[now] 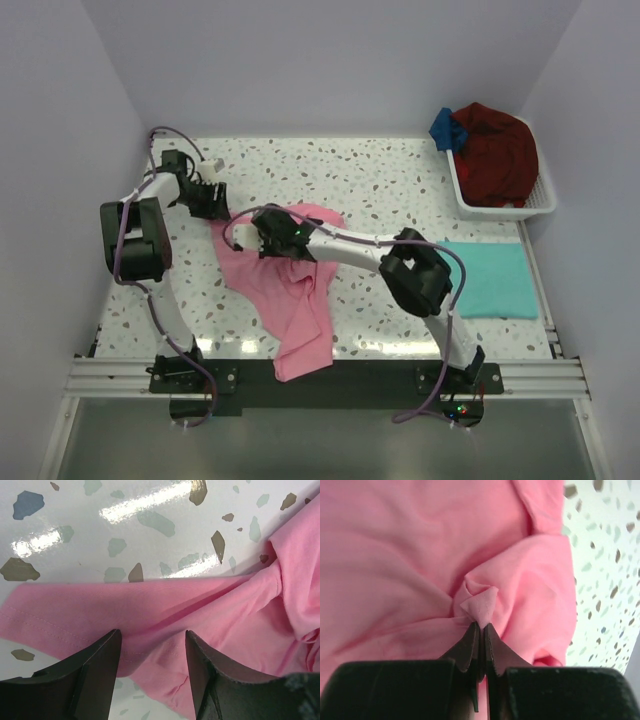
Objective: Fold and stack the t-shirts
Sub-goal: Flatten the tshirt out
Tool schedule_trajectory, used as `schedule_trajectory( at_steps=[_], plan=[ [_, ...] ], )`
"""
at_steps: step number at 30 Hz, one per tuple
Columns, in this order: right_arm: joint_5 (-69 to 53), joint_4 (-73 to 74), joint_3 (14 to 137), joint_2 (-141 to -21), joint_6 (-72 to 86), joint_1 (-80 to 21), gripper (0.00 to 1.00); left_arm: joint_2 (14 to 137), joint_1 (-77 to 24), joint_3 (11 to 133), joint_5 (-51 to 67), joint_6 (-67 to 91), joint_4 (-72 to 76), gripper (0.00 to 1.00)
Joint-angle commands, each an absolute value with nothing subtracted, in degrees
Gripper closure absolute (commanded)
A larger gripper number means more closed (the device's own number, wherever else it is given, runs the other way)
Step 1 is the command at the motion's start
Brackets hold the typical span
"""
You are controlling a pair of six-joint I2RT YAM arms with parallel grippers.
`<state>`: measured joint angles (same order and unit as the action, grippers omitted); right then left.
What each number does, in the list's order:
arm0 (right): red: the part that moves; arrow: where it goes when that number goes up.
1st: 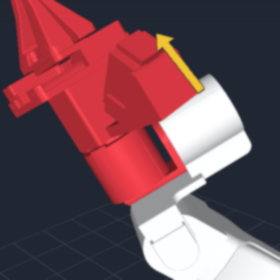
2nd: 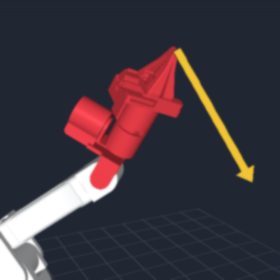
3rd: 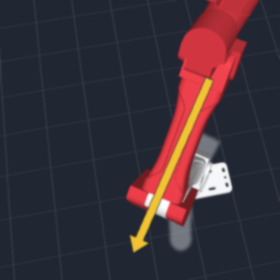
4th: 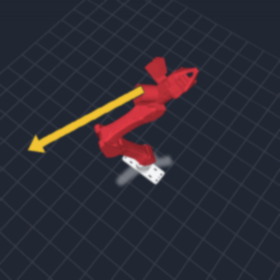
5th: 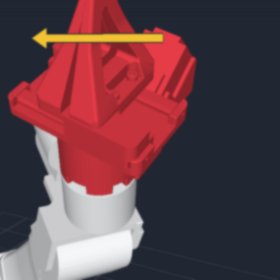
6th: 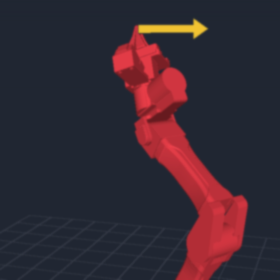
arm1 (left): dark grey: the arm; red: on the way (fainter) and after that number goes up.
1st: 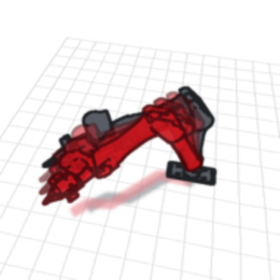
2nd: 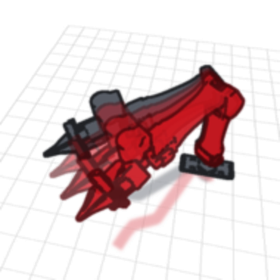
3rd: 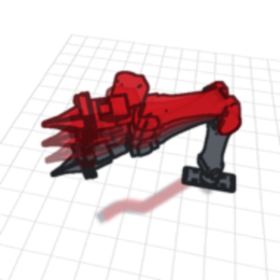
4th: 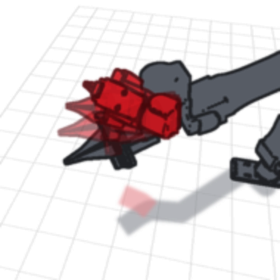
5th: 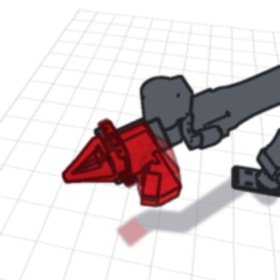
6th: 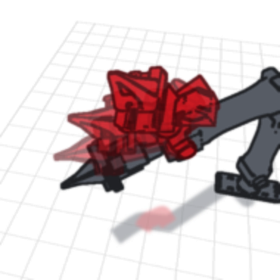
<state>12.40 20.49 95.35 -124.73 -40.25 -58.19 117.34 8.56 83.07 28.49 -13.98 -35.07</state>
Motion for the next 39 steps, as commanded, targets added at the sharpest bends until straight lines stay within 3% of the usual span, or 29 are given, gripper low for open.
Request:
schedule_trajectory(
  at_steps=[1, 19, 29, 39],
  plan=[
    [10.12, 23.19, 99.92, -117.52, -36.84, -53.37, 1.0, 118.3, 9.32, 83.5, 27.51, -14.15, -35.77, 0.41],
    [-1.22, 35.33, 112.41, -113.56, -28.3, -32.0, 1.0, 112.94, 10.2, 83.59, 22.24, -16.87, -34.45, 0.4],
    [-2.19, 36.65, 102.84, -106.27, -30.94, -28.04, 1.0, 109.25, 11.16, 81.21, 13.46, -14.07, -28.49, 0.43],
    [-2.9, 36.91, 98.7, -104.24, -31.38, -27.86, 1.0, 115.3, 11.25, 85.16, 8.79, -10.81, -26.55, 0.52]
  ],
)
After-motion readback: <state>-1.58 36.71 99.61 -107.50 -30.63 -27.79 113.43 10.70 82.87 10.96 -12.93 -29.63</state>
